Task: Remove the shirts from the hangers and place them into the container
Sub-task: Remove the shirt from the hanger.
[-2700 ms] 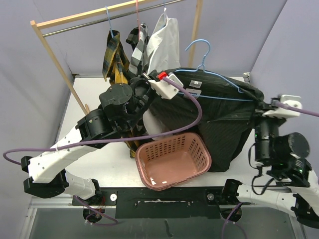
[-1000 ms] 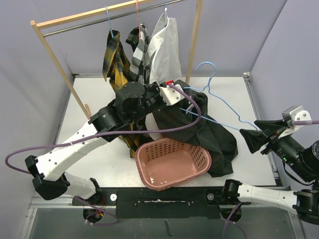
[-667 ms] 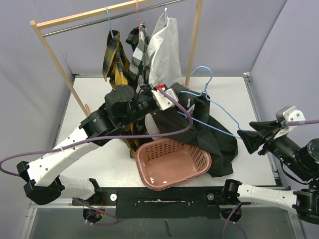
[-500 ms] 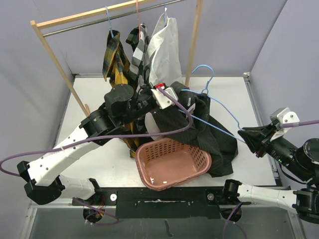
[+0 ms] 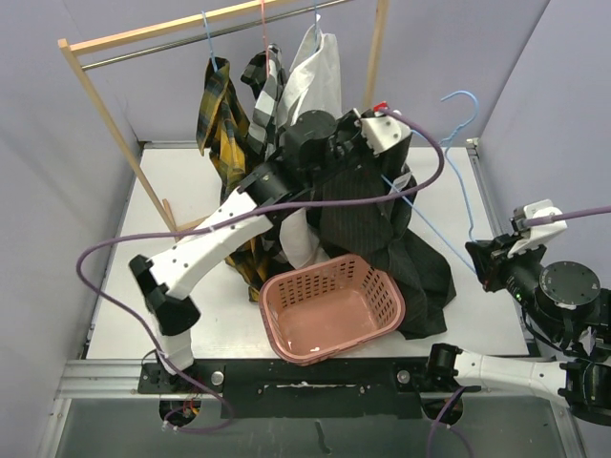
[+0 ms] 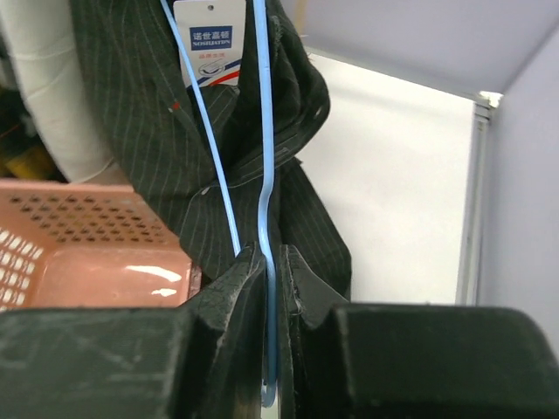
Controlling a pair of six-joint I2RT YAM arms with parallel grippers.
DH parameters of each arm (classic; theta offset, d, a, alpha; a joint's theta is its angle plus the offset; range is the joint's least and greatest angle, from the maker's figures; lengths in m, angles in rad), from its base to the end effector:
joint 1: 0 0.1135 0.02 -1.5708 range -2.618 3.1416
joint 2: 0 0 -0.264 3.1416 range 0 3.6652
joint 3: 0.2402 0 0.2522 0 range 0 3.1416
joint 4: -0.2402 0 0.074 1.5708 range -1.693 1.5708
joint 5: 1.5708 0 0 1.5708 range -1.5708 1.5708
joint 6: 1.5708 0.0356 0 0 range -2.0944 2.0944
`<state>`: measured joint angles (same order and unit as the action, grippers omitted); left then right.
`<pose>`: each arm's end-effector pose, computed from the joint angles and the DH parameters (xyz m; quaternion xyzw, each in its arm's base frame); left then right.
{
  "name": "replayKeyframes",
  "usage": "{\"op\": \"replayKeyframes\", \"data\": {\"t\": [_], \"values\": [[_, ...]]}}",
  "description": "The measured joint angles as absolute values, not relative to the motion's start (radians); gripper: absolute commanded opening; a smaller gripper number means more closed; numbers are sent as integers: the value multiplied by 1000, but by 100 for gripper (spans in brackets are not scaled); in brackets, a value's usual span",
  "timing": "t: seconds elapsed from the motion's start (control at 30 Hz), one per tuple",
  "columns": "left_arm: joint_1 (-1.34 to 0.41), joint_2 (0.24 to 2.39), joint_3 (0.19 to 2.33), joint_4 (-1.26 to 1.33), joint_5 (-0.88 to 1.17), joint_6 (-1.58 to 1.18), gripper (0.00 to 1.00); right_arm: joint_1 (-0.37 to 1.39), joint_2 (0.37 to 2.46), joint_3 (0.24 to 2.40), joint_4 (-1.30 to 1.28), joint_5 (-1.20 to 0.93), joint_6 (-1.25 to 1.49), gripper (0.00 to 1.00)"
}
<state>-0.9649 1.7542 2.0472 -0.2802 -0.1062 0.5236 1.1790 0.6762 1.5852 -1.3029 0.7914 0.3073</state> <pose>0.2279 -0.3223 0.5027 0.4475 0.5417 -0.1191 0.7015 0.0267 -0.0016 0.4708 -0.1301 0.7861 0.1105 0.5941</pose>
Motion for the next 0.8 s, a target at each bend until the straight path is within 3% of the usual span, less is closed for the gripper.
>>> {"op": "replayKeyframes", "data": {"t": [0.27, 0.5, 0.57, 0.63, 0.73, 0.8], "values": [[-966, 2091, 2488, -326, -31, 498, 0, 1179, 652, 1565, -1374, 1010, 491, 0], [-966, 2184, 2529, -292, 40, 416, 0, 1179, 621, 1565, -1462, 1076, 584, 0], [-966, 2202, 2532, -287, 56, 394, 5, 1179, 619, 1565, -1488, 1086, 605, 0], [-962, 2220, 2532, -285, 78, 357, 19, 1179, 619, 1565, -1517, 1092, 627, 0], [-949, 2239, 2532, -276, 118, 277, 61, 1179, 619, 1565, -1549, 1092, 659, 0], [-940, 2243, 2532, -275, 150, 205, 79, 1179, 620, 1565, -1563, 1105, 694, 0]]}}
